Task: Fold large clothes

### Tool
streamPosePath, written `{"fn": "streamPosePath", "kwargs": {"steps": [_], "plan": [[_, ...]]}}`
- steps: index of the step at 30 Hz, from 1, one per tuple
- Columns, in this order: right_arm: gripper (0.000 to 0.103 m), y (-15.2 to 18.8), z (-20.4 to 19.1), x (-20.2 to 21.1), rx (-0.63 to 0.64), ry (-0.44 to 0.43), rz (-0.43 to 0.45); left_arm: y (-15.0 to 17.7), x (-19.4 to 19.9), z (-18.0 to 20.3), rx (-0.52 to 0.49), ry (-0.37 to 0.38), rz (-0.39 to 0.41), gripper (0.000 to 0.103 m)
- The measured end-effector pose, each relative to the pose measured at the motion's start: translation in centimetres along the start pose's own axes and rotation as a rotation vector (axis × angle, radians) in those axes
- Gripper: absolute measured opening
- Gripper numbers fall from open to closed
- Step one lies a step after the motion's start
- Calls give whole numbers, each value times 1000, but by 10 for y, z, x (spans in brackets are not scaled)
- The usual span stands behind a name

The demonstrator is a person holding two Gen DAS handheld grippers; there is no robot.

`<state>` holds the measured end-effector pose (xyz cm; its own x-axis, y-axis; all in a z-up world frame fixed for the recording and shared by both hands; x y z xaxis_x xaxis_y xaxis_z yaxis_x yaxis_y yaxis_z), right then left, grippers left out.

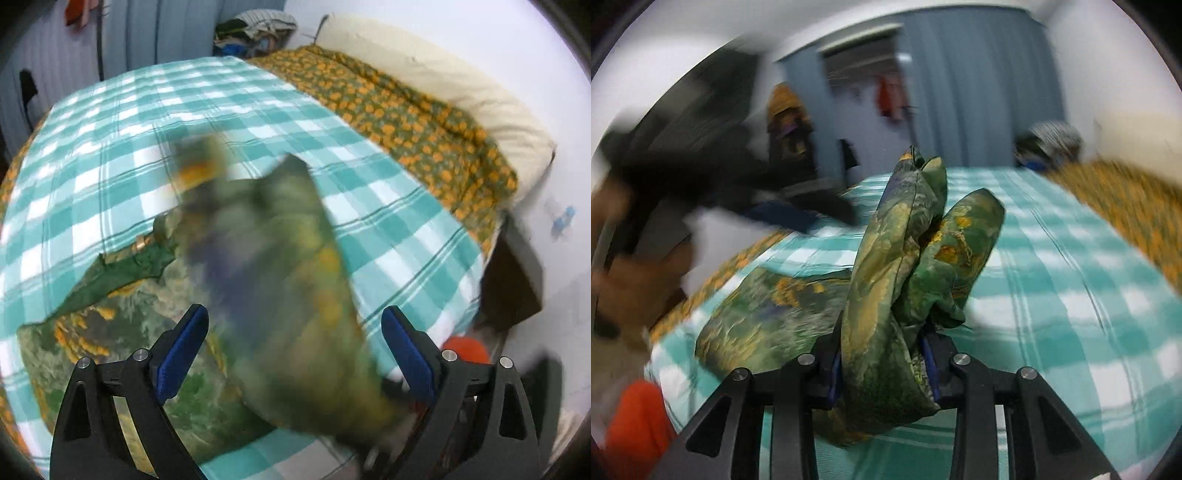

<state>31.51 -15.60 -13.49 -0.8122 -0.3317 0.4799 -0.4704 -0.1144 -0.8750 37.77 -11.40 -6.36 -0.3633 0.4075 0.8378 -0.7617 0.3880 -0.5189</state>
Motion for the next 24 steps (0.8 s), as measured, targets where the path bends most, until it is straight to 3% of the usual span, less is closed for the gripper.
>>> {"fn": "streamPosePath", "kwargs": {"steps": [3, 4, 5, 6, 8, 11, 13, 15, 18, 19, 20, 22, 24], "plan": [[34, 4, -32, 1, 98, -39, 2, 4, -13, 1, -41, -133, -50, 95], [34, 6, -41, 0, 124, -50, 2, 8, -18, -1, -49, -184, -63, 86], [34, 8, -45, -1, 132, -58, 0, 14, -22, -5, -50, -227, -76, 71], [34, 9, -46, -2, 135, -66, -1, 19, -26, -11, -38, -250, -88, 41], [34, 10, -44, -6, 132, -65, -10, 23, -20, -25, 20, -196, -80, 30], [45, 10, -34, -1, 75, -114, -12, 29, -5, -49, 74, -163, -63, 26], [62, 8, -25, 8, 29, -187, 0, 33, 5, -65, 90, -165, -59, 26], [64, 6, -11, 17, -24, -228, 15, 40, 19, -91, 125, -151, -51, 26], [64, 8, 12, 8, -107, -215, -36, 60, 39, -138, 205, -146, -39, 26], [60, 10, 19, 1, -133, -212, -67, 65, 42, -149, 231, -143, -35, 26], [42, 10, 21, -6, -142, -213, -91, 74, 47, -164, 262, -139, -30, 26], [26, 10, 20, -21, -143, -204, -144, 92, 53, -189, 311, -138, -26, 26], [26, 9, 9, -36, -137, -234, -182, 114, 57, -214, 357, -144, -30, 26]]}}
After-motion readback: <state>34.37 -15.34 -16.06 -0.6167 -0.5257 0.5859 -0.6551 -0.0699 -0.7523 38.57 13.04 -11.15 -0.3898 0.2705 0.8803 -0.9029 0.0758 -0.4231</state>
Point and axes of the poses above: each gripper's, at about its wrist camera, not at the fingertips, and x roughly against the way its jaws point, z to its right, y to its underside, the point moved 2 cm from there along -x, roughly the way its jaws point, and after that the axes turned 1 degree about -z, right-handed, at the moved point
